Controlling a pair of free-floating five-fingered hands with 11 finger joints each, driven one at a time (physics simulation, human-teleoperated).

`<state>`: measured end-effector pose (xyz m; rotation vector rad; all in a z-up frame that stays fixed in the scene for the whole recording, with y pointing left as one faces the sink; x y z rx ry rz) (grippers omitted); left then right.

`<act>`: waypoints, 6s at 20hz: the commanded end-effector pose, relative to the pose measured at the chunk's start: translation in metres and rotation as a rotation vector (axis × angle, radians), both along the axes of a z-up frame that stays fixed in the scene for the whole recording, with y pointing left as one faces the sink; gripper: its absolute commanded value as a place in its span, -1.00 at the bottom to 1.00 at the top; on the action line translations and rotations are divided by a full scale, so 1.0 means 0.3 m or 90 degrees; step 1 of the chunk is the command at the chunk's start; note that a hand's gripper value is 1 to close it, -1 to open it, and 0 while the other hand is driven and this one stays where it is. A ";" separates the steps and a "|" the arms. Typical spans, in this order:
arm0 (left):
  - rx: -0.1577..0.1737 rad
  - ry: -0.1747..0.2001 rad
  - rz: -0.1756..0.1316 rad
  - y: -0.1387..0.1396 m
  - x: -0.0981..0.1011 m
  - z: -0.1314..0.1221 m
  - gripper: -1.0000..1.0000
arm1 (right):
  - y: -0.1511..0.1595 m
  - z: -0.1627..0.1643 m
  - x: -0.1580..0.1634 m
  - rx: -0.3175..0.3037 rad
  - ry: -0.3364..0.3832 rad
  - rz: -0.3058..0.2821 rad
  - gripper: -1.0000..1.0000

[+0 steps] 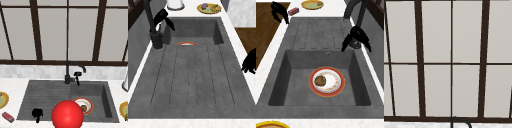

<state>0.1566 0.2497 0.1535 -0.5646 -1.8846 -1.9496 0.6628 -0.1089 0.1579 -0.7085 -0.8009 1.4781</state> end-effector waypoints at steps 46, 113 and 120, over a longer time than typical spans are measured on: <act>0.000 0.000 0.000 0.000 0.000 0.000 0.00 | 0.390 -0.027 0.050 -0.625 -0.063 -0.189 1.00; 0.000 0.000 0.000 0.000 0.000 0.000 0.00 | 0.270 -0.100 0.056 -0.315 -0.023 -0.240 -1.00; 0.000 0.000 0.000 0.000 0.000 0.000 0.00 | 0.257 -0.097 0.062 -0.273 0.001 -0.219 -1.00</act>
